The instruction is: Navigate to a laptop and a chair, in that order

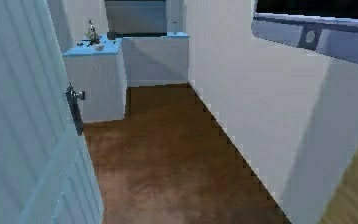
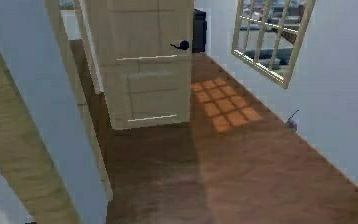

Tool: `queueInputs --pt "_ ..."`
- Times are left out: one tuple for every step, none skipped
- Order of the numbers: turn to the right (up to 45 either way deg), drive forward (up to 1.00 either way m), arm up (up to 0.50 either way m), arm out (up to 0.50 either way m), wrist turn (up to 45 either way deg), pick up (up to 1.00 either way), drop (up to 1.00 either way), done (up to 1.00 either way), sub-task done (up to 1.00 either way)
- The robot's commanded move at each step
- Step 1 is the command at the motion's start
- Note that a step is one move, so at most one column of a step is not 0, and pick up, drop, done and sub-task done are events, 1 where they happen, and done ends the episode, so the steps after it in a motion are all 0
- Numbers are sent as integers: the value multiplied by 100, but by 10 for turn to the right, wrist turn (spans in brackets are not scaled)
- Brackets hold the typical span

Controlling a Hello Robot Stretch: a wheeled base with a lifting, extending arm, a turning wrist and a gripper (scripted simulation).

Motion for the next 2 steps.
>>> queueInputs --pt "0 100 0 0 0 0 0 0 0" --pt "60 0 0 0 0 0 0 0 0"
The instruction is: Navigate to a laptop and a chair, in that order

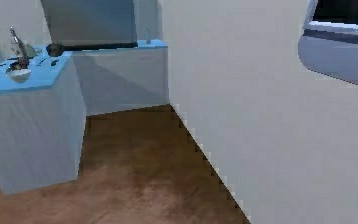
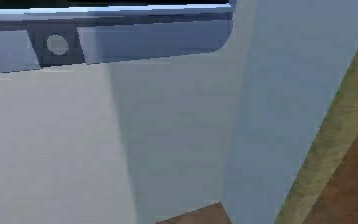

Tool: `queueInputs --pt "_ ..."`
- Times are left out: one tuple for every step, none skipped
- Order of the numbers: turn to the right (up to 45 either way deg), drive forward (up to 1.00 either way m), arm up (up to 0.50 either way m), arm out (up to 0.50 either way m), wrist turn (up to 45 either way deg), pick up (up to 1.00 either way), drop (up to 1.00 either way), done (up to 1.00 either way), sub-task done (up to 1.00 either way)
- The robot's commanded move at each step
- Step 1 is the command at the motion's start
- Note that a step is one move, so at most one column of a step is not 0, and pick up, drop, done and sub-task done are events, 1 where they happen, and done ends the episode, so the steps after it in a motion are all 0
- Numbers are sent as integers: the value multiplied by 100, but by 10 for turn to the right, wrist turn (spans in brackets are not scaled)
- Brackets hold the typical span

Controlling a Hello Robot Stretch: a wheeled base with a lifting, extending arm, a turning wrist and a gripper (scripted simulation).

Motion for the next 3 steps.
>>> queueInputs --pt "0 20 0 0 0 0 0 0 0" --pt "-450 0 0 0 0 0 0 0 0" --pt "-150 0 0 0 0 0 0 0 0"
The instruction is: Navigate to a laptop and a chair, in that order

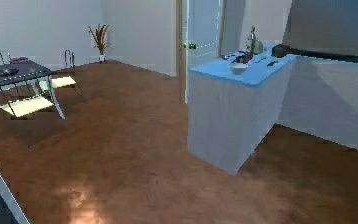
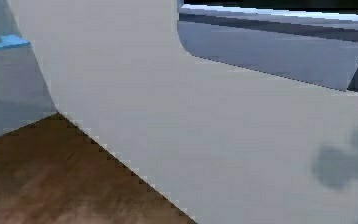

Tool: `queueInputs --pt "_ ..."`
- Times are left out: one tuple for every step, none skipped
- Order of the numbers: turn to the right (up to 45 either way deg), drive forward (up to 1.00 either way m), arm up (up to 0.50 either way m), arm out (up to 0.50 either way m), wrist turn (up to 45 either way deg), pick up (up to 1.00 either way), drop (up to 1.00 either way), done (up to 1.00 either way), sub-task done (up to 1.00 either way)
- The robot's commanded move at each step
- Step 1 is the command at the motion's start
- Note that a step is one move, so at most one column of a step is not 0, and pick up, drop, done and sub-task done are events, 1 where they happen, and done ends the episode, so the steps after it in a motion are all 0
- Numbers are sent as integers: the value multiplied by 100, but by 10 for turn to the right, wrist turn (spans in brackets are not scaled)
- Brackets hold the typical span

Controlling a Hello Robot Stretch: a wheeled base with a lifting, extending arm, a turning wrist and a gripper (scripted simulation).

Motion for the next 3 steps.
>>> queueInputs --pt "0 85 0 0 0 0 0 0 0" --pt "-150 0 0 0 0 0 0 0 0" --pt "0 85 0 0 0 0 0 0 0"
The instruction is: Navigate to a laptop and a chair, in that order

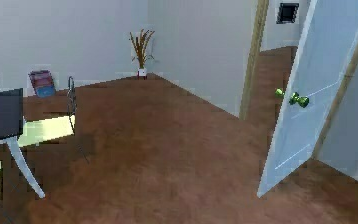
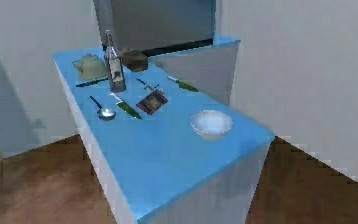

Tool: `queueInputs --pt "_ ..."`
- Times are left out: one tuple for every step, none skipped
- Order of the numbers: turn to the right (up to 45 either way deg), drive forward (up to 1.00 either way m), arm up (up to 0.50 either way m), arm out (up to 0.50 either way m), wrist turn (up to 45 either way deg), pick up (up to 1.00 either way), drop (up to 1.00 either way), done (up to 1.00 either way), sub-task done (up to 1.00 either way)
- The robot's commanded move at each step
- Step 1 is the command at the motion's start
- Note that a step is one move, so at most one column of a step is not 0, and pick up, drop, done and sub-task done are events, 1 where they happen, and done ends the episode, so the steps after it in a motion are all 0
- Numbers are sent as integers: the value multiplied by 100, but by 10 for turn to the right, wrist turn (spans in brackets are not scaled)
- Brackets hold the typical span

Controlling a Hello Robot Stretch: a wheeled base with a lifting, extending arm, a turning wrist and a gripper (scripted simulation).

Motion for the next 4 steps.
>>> queueInputs --pt "60 0 0 0 0 0 0 0 0" --pt "0 100 0 0 0 0 0 0 0" --pt "60 0 0 0 0 0 0 0 0" --pt "0 45 0 0 0 0 0 0 0"
